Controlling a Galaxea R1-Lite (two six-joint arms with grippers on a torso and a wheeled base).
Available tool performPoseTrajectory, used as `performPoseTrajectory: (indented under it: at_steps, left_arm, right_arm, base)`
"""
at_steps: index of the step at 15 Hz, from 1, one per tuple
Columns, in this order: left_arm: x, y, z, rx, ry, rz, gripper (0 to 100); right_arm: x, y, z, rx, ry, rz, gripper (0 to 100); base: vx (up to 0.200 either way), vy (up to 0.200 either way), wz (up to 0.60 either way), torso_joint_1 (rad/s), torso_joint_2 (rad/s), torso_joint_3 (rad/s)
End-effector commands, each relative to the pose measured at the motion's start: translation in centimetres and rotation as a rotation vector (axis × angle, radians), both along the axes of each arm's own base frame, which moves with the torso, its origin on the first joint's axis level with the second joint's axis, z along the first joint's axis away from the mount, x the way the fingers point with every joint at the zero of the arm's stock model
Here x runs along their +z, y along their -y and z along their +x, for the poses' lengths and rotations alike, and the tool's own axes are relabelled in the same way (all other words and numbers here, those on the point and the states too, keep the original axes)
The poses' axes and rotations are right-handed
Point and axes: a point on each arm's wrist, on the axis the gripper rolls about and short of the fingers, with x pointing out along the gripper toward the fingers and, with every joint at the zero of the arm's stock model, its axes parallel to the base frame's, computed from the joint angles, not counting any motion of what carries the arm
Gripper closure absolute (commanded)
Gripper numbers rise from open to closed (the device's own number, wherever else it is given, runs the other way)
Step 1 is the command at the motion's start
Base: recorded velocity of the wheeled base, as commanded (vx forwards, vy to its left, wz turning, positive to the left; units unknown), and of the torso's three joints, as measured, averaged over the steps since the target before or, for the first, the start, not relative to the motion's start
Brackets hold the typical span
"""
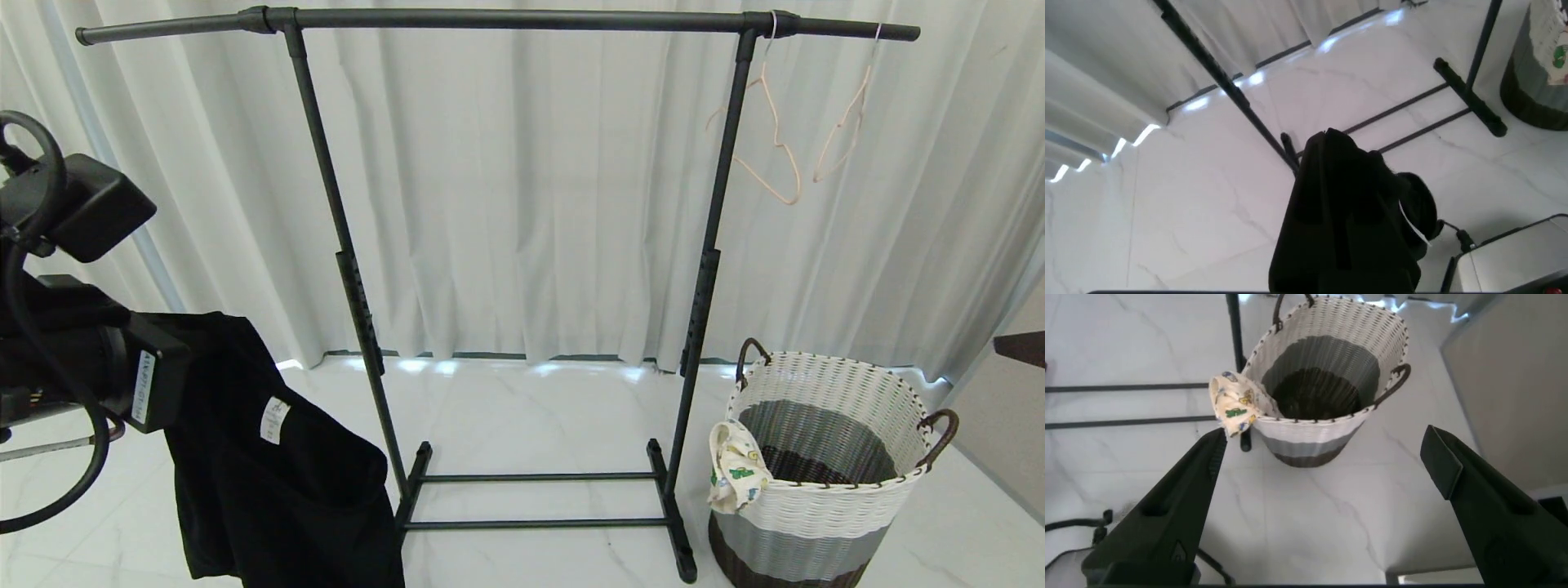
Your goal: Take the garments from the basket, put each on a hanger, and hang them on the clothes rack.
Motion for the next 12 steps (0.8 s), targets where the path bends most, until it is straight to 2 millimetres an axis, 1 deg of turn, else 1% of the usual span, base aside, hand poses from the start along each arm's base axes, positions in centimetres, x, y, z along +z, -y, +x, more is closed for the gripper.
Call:
performPoseTrajectory:
  at_steps: [1, 3, 7, 10, 12]
  left_arm:
    - [-0.1, -0.2, -0.3, 0.008, 0.002, -0.002, 100]
    - [-0.2, -0.4, -0.7, 0.018, 0.004, -0.005, 100]
    - [0.3, -0.6, -1.5, 0.03, 0.034, -0.019, 100]
    - [0.4, -0.7, -1.7, 0.038, 0.038, -0.039, 100]
    - [0.8, -0.7, -2.3, 0.024, 0.057, -0.061, 100]
  right_arm:
    - [0.0, 0.1, 0.1, -0.009, -0.001, 0.001, 0]
    - [0.0, 0.2, 0.1, -0.02, 0.002, 0.001, 0]
    - [0.1, 0.4, 0.2, -0.032, 0.008, 0.004, 0]
    - [0.1, 0.4, 0.2, -0.032, 0.009, 0.006, 0]
    - [0.2, 0.4, 0.2, -0.033, 0.01, 0.007, 0]
  base:
    - [0.0, 0.0, 0.0, 0.041, -0.16, -0.124]
    - [0.0, 0.0, 0.0, 0.076, -0.24, -0.219]
    - [0.0, 0.0, 0.0, 0.158, -0.47, -0.284]
    - [0.0, 0.0, 0.0, 0.175, -0.46, -0.286]
    - [0.0, 0.0, 0.0, 0.19, -0.47, -0.286]
